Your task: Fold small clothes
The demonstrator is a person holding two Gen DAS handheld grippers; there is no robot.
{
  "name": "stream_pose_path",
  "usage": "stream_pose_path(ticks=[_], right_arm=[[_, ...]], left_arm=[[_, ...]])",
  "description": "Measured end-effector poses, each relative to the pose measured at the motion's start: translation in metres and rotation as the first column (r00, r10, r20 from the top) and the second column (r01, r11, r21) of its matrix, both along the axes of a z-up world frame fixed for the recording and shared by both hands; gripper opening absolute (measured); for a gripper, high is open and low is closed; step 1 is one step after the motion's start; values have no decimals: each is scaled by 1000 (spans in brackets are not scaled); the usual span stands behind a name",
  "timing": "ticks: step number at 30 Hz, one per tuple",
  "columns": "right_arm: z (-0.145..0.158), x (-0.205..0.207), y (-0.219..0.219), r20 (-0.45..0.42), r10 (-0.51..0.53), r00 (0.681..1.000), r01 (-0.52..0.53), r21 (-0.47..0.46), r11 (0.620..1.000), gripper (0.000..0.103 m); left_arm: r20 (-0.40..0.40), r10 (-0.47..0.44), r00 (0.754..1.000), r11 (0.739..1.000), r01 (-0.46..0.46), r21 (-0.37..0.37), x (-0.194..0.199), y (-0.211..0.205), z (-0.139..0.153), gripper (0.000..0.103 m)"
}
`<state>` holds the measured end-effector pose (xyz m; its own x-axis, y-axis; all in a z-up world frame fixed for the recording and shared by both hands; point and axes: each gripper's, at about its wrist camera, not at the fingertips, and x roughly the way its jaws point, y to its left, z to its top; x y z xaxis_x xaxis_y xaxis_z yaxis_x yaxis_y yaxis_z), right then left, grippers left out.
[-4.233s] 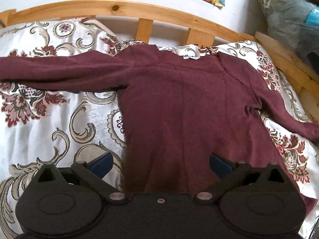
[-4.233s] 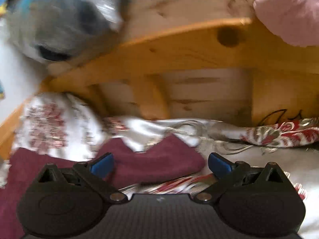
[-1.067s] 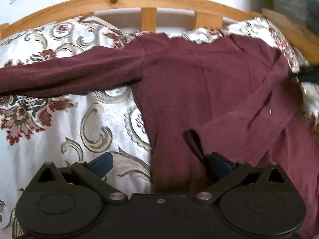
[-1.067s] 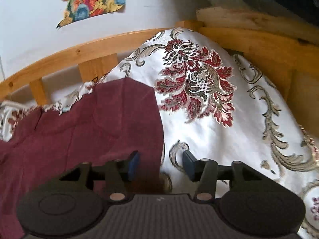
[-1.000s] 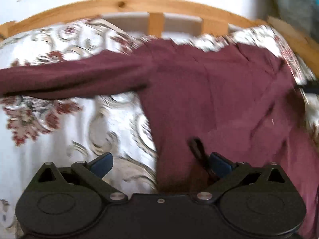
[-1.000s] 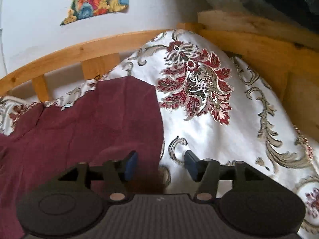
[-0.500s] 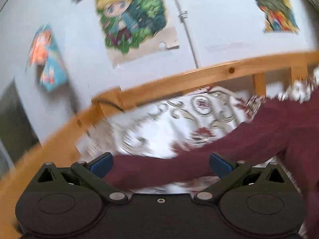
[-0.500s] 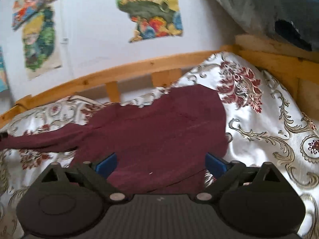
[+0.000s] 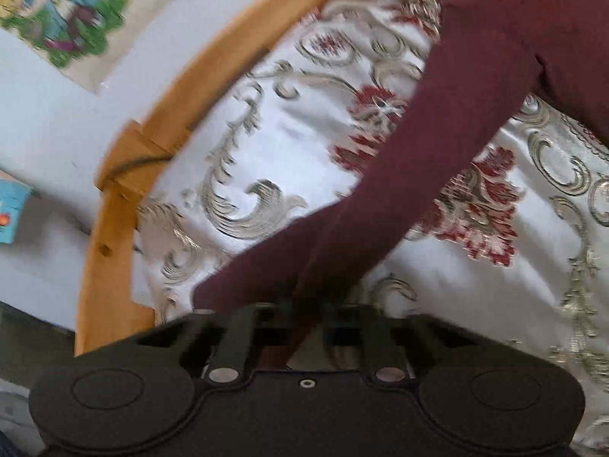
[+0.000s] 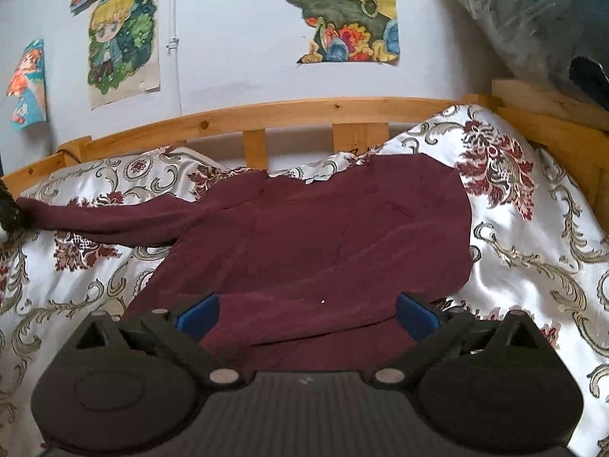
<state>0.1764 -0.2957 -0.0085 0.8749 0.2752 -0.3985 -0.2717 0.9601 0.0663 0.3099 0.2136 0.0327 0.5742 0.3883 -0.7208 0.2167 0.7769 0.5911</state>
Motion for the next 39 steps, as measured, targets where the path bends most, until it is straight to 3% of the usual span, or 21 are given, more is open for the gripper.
stream_pose_path(ticks=[3, 6, 9, 12, 16, 19, 23, 27, 29, 32, 39], right_arm=[[0, -1, -2, 10, 11, 1000, -11, 11, 1000, 101], [1, -1, -4, 15, 18, 1000, -19, 32, 999, 101], [2, -1, -7, 10, 27, 1000, -27, 63, 998, 101], [1, 2, -9, -23, 56, 998, -53, 120, 991, 101], [-2, 6, -8, -73, 192, 979, -170, 234, 957, 101], [1, 5, -1, -83, 338, 937, -298, 308, 903, 101], [7, -9, 10, -60, 480, 875, -446, 288, 848, 102], [13, -25, 16, -22, 600, 800, -564, 318, 763, 102], [15, -29, 17, -13, 620, 785, -581, 333, 742, 102], [16, -28, 15, -18, 616, 788, -574, 344, 743, 103], [8, 0, -2, -136, 471, 872, -392, 382, 837, 103]], left_arm=[[-40, 18, 999, 1000, -18, -5, 3, -12, 10, 2], [-108, 59, 992, 993, -69, -99, 7, -18, 31, 2], [-176, 76, 981, 961, -119, -250, 3, -30, 60, 2], [-206, 58, 977, 928, -128, -349, 0, -51, 83, 2], [-237, -4, 972, 881, -109, -460, -4, -91, 105, 2], [-254, -63, 965, 859, -77, -507, -4, -124, 111, 2], [-278, -152, 948, 840, -25, -542, -4, -171, 108, 2], [-290, -218, 932, 815, 10, -580, 4, -219, 97, 2], [-292, -240, 926, 805, 22, -593, 10, -243, 90, 2], [-303, -273, 913, 794, 36, -607, 20, -280, 75, 2], [-342, -306, 889, 782, 29, -623, 49, -344, 26, 2]])
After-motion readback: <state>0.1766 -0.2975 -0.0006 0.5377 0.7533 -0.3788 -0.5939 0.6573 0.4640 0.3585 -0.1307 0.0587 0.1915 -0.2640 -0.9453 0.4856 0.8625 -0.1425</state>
